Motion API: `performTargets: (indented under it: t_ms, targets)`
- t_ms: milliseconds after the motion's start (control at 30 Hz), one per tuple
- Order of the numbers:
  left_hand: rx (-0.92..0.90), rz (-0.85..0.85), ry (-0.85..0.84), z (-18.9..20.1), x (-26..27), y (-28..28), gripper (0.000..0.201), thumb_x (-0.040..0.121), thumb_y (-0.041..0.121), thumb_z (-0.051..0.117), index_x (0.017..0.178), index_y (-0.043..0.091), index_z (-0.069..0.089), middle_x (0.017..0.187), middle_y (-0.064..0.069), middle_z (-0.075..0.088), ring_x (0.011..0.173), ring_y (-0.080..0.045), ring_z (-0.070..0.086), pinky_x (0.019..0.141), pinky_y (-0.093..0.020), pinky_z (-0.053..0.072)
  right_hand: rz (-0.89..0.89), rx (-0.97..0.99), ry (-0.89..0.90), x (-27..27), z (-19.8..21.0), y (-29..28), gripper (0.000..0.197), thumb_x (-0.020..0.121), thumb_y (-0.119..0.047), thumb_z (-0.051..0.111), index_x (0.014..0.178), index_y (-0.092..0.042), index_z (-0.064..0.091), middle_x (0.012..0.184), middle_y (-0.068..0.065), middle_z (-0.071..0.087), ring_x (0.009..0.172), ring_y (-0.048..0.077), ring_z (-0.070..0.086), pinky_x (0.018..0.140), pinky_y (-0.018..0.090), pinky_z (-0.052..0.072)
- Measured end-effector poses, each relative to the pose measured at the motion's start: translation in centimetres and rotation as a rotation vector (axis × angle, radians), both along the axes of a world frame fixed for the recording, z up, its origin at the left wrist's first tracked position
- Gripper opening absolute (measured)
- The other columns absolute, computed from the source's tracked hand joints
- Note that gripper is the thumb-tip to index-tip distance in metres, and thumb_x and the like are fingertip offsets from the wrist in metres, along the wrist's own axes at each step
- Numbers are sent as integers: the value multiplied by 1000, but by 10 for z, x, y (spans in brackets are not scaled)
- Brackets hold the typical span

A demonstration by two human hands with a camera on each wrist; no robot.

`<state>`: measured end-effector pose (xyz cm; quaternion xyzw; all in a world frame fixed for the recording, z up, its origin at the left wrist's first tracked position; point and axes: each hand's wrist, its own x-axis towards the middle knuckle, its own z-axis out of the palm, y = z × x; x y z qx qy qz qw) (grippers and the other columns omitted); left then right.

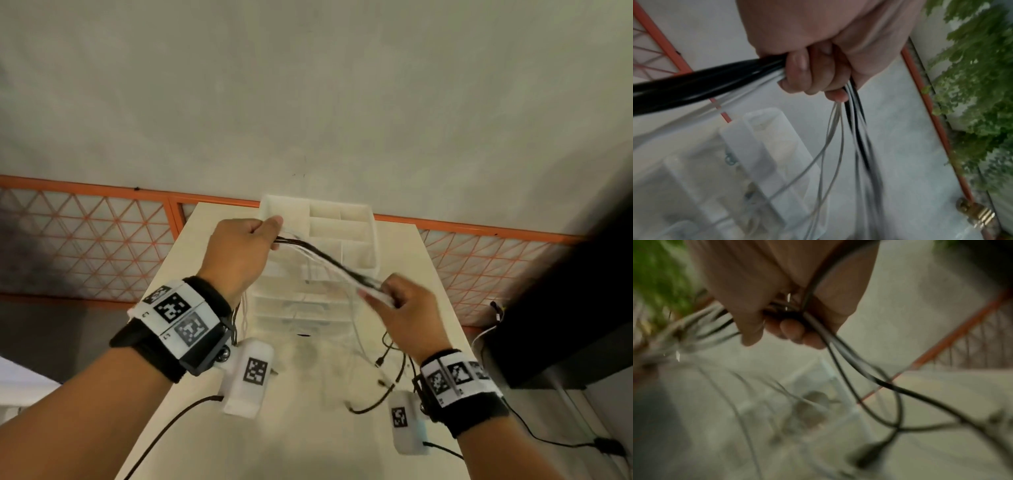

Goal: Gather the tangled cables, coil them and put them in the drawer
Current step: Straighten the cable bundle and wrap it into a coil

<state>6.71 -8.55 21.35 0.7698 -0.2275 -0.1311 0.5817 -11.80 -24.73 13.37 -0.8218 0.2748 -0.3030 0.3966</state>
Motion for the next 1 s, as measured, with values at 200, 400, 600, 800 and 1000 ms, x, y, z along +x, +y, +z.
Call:
performTargets:
  t_ms: [200,400,600,800,1000]
  targets:
    - [-109,-41,33,8,3,3,66,93,38,60,32,21,43,40,10,26,36,-11,22,49,-30,20,60,-64,451,-4,-52,-5,15,93,-41,65,93,-33,78,65,-19,55,67,1,54,61,10,37]
    - [-104,-81,91,8,-1,9,66,94,36,61,32,21,43,46,5,24,36,-10,20,47,-27,20,-70,82,629,0,-47,-14,39,102,-45,38,124,-26,65,89,8,66,83,31,69,82,38,55]
    - [-246,-149,225,22,6,12,50,95,30,61,53,21,35,41,10,22,40,-13,14,41,-22,14,-125,182,793,-3,-56,-17,32,97,-36,39,95,-15,63,88,15,71,77,34,71,84,46,58]
    - [-102,-31,162,2,17,11,32,94,38,58,79,10,57,53,-1,22,43,-16,16,44,-25,17,-110,137,513,-12,-47,-18,42,96,-9,47,123,-37,65,92,7,71,69,21,66,62,21,50]
    - [68,99,172,-32,13,2,42,94,36,58,61,12,64,28,9,32,40,-17,28,47,-26,23,-102,-147,178,-3,-22,-13,40,82,6,68,90,-32,75,132,5,47,110,18,57,97,22,44]
